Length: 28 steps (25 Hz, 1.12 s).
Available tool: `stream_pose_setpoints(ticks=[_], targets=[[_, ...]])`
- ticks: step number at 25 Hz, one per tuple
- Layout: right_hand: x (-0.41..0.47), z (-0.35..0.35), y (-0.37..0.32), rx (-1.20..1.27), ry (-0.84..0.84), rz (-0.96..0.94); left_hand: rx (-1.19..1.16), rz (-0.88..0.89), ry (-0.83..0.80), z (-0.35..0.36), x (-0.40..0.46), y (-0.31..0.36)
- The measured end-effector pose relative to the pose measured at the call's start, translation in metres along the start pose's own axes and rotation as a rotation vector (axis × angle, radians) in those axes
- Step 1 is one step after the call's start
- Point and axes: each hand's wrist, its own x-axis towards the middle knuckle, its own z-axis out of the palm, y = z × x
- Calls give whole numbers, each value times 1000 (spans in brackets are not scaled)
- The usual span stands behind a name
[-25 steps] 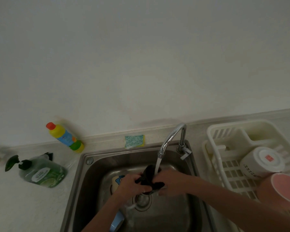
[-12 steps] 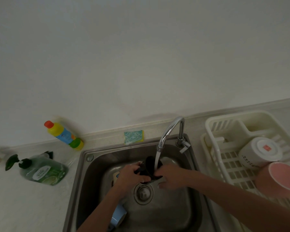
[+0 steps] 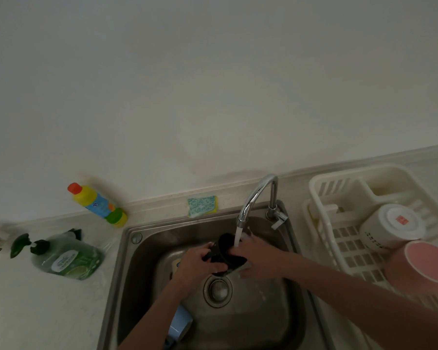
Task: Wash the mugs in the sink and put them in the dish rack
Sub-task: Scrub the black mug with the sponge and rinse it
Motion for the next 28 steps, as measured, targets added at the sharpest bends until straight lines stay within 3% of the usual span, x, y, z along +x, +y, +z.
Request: stream_pose_setpoints(ticks=[3,6,9,13,16,20,23,28], targets=[[-3,3,-8,13,-104,46,48,32,3,-1,1,1],[-5,5,-4,85,5,66,24,23,14,1,3,0],[-6,-2,-8,27,-108,34,47,24,-1,3,0,2],[-3,-2,-4,63,-47,43,81,34,-6,9,-3,9],[-3,-1,-7,22,-178,14,89,47,0,9,-4,11],[0,-7,-8,65,-46,52,69,23,16,9,-4,10],[-5,-2,-10,93,-160,76,101,38,12,7,-3,8],[-2,5,-7,202,-52,130,117,47,3,12,-1,2]])
